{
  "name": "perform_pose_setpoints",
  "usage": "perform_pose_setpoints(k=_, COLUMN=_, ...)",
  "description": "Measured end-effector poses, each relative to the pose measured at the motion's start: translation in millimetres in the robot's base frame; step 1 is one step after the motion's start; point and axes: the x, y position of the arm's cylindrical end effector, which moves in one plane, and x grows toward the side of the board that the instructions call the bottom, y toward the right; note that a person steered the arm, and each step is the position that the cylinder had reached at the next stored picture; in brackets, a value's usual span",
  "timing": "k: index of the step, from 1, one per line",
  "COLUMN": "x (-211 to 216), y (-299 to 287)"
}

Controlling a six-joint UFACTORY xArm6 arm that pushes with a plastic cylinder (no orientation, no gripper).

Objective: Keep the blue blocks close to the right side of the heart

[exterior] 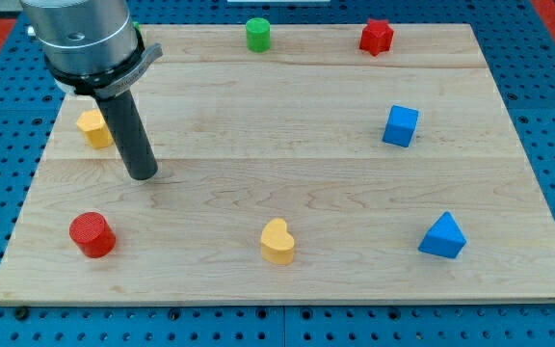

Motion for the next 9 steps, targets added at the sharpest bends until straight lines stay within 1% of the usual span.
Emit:
perform_pose_setpoints(k=1, x=0, y=0)
perform_pose_setpoints(k=2, x=-1, y=76)
perform_pose_setpoints(k=4, x=0, y=310)
perform_pose_setpoints(k=5, x=43, y=382)
perform_pose_setpoints(k=6, x=89, y=386)
perform_pose_setpoints(k=8, x=76, y=247)
perform_pose_setpoints(k=9, x=78, y=272)
